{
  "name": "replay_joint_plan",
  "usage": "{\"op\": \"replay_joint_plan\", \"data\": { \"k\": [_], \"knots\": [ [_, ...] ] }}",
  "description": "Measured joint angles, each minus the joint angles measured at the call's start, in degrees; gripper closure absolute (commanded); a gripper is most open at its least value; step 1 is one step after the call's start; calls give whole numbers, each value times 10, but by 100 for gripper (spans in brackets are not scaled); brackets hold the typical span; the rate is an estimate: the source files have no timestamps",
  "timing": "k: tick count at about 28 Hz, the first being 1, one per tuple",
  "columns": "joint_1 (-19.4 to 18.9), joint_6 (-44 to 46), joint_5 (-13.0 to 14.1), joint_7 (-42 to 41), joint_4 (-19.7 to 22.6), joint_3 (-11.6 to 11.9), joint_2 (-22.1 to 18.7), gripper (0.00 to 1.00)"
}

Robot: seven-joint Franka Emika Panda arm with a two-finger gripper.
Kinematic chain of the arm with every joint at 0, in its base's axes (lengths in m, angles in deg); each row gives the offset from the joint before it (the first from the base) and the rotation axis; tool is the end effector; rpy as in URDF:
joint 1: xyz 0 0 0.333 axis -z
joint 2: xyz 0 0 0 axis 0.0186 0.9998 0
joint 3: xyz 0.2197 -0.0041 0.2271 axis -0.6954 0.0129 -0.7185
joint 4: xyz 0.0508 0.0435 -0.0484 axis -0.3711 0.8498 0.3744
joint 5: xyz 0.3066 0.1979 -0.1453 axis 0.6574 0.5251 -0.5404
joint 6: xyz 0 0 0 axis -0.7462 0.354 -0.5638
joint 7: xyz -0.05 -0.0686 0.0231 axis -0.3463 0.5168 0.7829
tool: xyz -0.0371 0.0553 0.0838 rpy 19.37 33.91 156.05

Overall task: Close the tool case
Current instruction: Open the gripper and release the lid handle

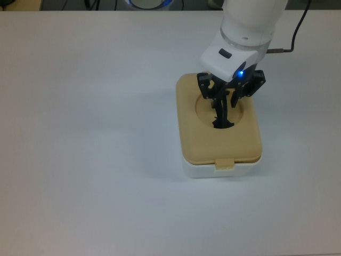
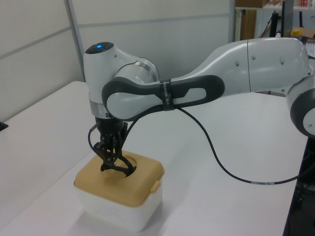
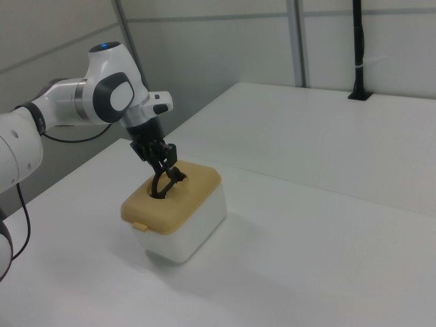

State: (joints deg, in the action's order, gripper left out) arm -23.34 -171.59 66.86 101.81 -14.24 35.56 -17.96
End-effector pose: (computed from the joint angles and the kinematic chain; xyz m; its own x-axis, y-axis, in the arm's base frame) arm 0.6617 0.2372 0.5092 0.9869 0.1210 0.1065 0.1187 -0.9925 0.0279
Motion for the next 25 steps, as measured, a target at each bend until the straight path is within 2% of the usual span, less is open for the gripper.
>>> {"op": "replay_joint_plan", "data": {
  "k": [8, 15, 19, 25],
  "knots": [
    [0, 17, 0, 2, -1, 1, -8, 0],
    [6, 80, -7, 2, -2, 7, -44, 0],
    [23, 129, -17, -11, -3, 8, -74, 0],
    [63, 176, -18, -52, 3, 9, -113, 0]
  ]
}}
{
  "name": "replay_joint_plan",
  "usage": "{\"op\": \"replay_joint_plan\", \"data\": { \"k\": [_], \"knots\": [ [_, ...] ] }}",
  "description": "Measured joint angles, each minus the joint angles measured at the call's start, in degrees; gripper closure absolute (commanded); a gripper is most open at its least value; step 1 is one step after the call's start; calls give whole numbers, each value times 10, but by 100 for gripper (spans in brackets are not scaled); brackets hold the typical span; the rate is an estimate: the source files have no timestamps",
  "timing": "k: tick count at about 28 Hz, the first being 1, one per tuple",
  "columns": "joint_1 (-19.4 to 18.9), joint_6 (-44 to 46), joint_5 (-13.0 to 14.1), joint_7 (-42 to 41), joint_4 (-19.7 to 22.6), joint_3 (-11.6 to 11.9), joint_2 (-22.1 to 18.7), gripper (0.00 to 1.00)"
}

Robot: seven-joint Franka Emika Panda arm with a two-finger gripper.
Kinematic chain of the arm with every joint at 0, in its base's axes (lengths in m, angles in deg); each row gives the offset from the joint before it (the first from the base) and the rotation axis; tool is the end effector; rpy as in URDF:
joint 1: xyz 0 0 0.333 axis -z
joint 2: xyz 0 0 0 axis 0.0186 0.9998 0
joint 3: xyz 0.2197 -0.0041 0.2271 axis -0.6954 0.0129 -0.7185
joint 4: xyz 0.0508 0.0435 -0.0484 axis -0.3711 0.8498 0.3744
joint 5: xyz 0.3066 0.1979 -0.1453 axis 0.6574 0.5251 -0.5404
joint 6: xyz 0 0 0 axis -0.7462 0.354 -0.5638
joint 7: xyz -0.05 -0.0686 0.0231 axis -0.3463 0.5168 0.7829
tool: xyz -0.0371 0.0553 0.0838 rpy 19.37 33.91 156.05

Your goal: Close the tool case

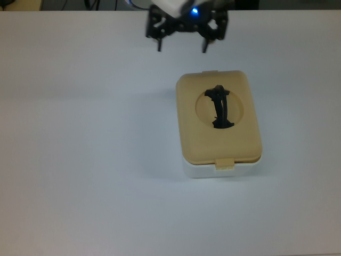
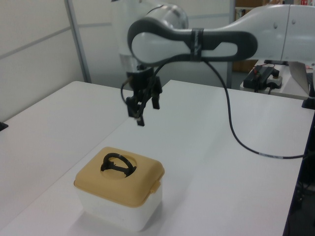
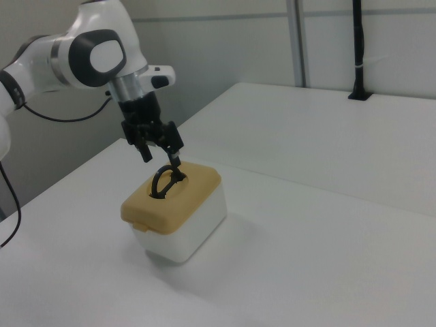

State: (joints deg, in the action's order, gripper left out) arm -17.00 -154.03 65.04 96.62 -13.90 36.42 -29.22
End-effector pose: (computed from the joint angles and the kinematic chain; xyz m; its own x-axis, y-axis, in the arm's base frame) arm 0.6126 0.1305 0.6093 0.9974 0.0719 -0.0070 0.0722 -0.9942 0.0792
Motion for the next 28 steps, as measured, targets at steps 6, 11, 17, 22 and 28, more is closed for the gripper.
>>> {"op": "replay_joint_plan", "data": {
  "k": [6, 11, 17, 22, 28],
  "knots": [
    [41, 2, 0, -32, 16, 0, -11, 0],
    [66, 2, 0, -50, 25, 1, -11, 0],
    [89, 2, 0, -64, 29, 2, -11, 0],
    [91, 1, 0, -66, 34, 16, -11, 0],
    [91, -2, 0, -78, 37, 30, -11, 0]
  ]
}}
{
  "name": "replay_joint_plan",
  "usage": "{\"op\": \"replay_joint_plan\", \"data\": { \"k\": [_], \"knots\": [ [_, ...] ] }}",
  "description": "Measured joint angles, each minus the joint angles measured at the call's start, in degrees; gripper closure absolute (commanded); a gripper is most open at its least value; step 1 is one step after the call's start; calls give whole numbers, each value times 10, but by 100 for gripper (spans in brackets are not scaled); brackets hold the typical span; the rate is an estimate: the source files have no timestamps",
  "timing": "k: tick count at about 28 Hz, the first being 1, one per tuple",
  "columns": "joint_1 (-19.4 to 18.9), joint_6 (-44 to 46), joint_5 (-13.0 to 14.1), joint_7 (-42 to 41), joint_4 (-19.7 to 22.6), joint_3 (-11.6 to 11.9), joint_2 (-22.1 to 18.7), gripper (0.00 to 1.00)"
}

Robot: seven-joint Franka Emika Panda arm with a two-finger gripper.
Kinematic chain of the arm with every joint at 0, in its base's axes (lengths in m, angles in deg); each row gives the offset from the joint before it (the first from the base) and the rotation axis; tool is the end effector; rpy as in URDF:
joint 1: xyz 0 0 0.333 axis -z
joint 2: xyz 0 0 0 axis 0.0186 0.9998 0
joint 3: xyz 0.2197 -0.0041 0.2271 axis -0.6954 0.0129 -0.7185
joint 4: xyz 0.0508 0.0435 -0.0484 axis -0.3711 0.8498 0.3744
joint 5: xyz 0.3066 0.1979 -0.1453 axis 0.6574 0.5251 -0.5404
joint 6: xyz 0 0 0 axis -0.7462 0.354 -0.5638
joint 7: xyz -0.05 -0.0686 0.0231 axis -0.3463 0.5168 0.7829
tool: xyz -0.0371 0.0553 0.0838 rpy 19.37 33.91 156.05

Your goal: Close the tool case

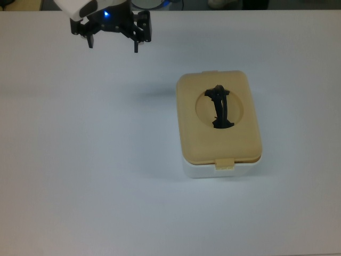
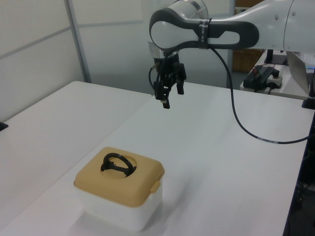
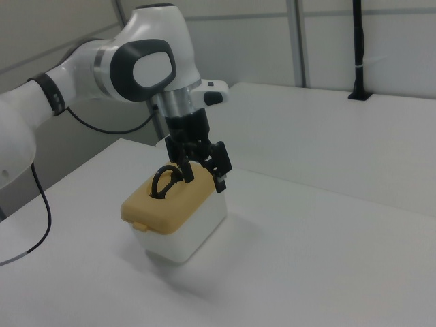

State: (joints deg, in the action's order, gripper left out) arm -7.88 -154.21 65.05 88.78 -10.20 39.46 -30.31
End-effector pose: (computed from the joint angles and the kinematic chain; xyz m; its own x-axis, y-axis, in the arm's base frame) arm 0.6202 0.0019 0.5921 0.9983 -0.0039 -0.0589 0.0014 -0.9961 0.0887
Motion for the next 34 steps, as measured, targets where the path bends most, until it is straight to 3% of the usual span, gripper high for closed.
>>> {"op": "replay_joint_plan", "data": {
  "k": [7, 18, 34],
  "knots": [
    [3, -5, 0, -6, 2, 10, -1, 0],
    [29, -6, 0, -9, 2, 11, -20, 0],
    [33, -6, 0, -12, 4, 11, -22, 0]
  ]
}}
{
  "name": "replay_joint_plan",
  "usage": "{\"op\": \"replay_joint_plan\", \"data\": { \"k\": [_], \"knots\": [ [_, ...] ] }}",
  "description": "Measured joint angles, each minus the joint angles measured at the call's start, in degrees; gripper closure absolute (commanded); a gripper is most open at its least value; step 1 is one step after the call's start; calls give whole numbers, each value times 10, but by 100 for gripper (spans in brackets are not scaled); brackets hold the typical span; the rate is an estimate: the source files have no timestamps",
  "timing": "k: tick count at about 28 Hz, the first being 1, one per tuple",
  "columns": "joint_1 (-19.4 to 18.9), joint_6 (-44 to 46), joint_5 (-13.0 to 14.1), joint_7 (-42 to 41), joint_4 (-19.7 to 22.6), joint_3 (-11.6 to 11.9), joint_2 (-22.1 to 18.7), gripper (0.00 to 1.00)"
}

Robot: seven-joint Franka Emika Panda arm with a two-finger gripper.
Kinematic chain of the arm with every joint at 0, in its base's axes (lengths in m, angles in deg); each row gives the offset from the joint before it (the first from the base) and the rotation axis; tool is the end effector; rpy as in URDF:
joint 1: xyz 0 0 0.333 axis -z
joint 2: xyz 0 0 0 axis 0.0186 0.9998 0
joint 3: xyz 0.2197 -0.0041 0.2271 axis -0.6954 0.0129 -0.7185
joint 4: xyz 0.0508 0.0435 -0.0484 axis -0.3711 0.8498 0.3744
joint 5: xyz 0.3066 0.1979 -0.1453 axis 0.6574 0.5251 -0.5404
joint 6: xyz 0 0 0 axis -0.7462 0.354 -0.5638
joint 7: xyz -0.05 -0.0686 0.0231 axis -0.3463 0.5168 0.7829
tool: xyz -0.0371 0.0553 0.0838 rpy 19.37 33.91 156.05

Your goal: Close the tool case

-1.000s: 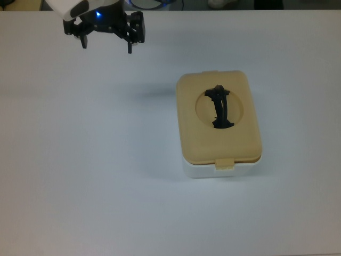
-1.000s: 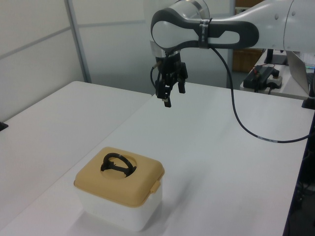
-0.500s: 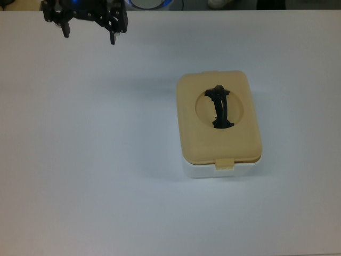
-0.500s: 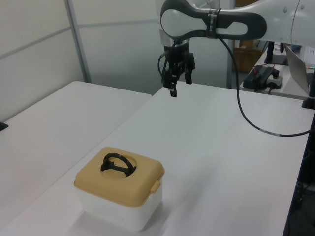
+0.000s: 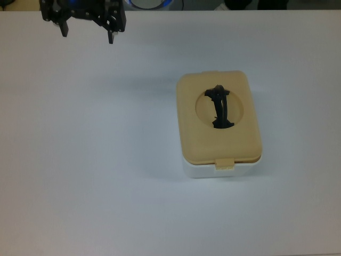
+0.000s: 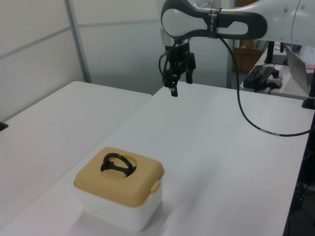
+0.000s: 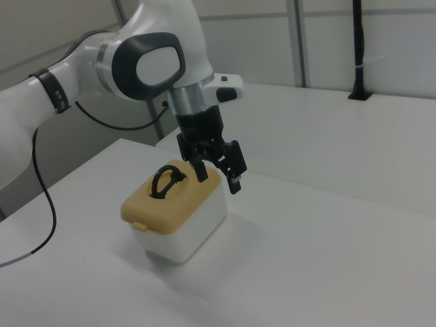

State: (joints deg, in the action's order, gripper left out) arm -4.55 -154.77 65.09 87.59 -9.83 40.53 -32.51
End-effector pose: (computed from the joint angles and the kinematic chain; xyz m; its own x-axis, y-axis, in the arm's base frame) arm 0.6090 -0.0448 0.6136 0.9981 -0.0587 -0.0189 -0.0569 -0.9946 0.0868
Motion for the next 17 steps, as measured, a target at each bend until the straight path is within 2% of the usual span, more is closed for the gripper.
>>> {"op": "replay_joint_plan", "data": {
  "k": [17],
  "knots": [
    [18, 0, 0, -3, 0, 0, -5, 0]
  ]
}}
